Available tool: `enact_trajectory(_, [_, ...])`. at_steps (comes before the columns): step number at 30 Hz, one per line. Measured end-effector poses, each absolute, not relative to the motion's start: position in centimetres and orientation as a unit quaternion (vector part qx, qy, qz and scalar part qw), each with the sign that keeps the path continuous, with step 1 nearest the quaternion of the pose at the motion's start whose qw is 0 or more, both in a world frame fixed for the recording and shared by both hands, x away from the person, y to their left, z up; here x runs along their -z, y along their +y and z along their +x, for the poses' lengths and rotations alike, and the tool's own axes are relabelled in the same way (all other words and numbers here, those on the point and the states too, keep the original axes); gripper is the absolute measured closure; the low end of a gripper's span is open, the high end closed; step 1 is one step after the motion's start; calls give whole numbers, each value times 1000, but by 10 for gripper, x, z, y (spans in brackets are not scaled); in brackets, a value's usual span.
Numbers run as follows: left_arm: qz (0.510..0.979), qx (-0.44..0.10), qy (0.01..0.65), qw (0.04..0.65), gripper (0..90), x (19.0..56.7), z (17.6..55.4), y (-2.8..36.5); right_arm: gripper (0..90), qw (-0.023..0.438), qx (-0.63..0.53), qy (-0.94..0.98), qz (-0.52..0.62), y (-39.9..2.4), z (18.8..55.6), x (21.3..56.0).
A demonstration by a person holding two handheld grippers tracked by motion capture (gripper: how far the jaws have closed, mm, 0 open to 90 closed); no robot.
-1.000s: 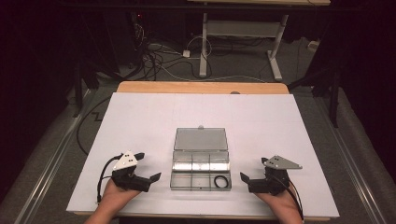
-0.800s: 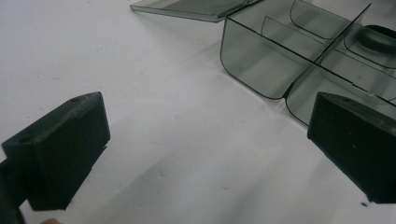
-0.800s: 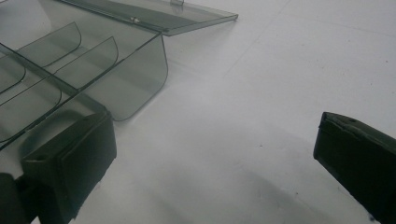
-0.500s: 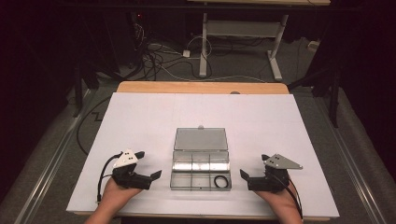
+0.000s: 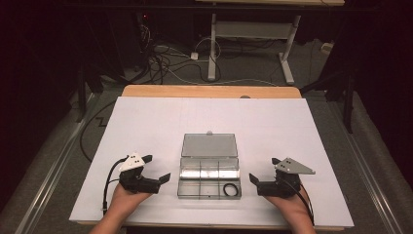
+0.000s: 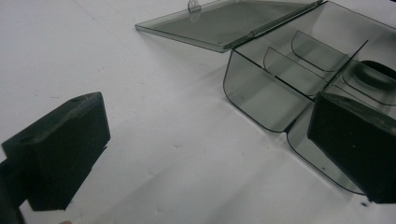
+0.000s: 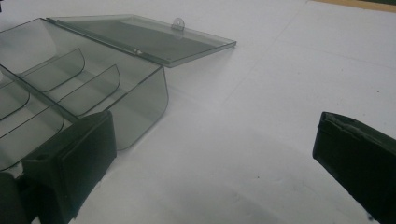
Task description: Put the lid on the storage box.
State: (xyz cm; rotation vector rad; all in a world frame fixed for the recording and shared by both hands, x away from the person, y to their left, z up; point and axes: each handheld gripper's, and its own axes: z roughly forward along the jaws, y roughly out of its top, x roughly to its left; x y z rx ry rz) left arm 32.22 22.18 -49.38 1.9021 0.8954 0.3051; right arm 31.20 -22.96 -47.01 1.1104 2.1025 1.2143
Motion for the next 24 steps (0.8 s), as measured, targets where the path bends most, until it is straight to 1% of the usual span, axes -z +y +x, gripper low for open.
enact_trajectory(7, [779, -119, 377, 487, 0, 493, 328, 223, 4, 238, -452, 763, 396, -221, 315, 467])
enact_trajectory(13, [783, -108, 374, 485, 0, 486, 340, 216, 3, 231, -454, 763, 398, -211, 319, 463])
enact_trajectory(18, [776, -105, 375, 496, 0, 485, 352, 210, 3, 227, -456, 764, 396, -203, 332, 459])
enact_trajectory(24, [775, -95, 381, 495, 0, 488, 368, 204, 3, 218, -454, 765, 401, -195, 352, 459])
